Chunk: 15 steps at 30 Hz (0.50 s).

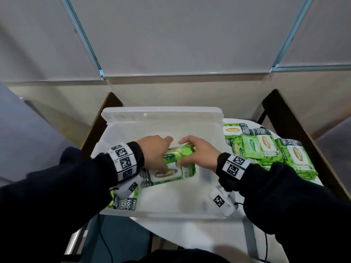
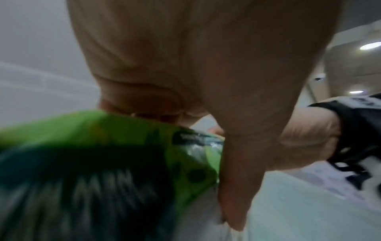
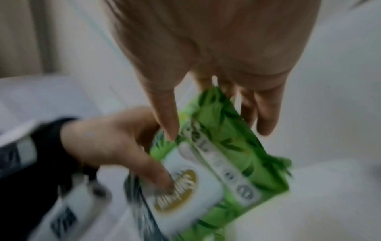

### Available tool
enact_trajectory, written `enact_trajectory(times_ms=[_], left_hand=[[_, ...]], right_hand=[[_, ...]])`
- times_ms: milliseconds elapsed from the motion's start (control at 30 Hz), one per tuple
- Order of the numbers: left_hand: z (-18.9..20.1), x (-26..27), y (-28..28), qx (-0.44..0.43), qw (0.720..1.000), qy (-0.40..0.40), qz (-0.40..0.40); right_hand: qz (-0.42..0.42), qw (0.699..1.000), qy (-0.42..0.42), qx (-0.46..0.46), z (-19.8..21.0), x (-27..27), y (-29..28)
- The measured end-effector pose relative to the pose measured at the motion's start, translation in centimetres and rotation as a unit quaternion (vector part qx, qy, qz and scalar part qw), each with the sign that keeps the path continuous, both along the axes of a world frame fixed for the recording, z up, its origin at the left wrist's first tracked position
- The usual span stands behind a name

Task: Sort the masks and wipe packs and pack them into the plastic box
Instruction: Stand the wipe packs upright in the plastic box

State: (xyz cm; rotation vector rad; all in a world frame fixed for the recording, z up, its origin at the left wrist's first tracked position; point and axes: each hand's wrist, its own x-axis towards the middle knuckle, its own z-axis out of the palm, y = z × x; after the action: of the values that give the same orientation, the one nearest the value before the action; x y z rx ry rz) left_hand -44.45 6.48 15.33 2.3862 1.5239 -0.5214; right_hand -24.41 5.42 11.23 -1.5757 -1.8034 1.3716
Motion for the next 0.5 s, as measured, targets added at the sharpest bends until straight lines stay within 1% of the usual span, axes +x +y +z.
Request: enact_trajectory(times_ms=[67, 133, 200, 233, 300, 367, 433, 500], left_hand=[[-2.5, -1.2, 0.8, -0.047, 0.995, -0.003, 0.085], [-5.9, -3.0, 1.2, -0.085, 0.98, -0.017, 0.18], [-8.5, -4.3, 0.8, -0.114, 0.961, -0.014, 0.251], [-9.5, -4.8, 0.7, -0.123, 0.955, 0.003, 0.269], [-10.8, -5.1, 0.3, -0.127, 0.954, 0.059, 0.267], [-10.9, -4.9, -0.1, -0.122, 0.955, 0.114, 0.244], [-10.6, -4.7, -0.3, -0.131, 0.957, 0.157, 0.204], [-10.2, -4.9, -0.2, -0.141, 0.957, 0.192, 0.166]], right_hand=[[-0.094, 0.989, 0.09, -0.07, -0.4, 0.5, -0.1], [-0.146, 0.962, 0.154, -0.169, -1.0, 0.9, -0.7], [-0.169, 0.94, 0.178, -0.237, -1.8, 1.0, -1.7], [-0.176, 0.935, 0.177, -0.251, -2.3, 1.0, -2.1], [-0.194, 0.93, 0.174, -0.258, -3.3, 1.2, -2.6], [-0.216, 0.919, 0.187, -0.271, -3.7, 1.6, -2.7], [-0.232, 0.91, 0.199, -0.28, -3.9, 1.9, -2.6], [-0.237, 0.911, 0.196, -0.273, -3.9, 2.0, -2.5]])
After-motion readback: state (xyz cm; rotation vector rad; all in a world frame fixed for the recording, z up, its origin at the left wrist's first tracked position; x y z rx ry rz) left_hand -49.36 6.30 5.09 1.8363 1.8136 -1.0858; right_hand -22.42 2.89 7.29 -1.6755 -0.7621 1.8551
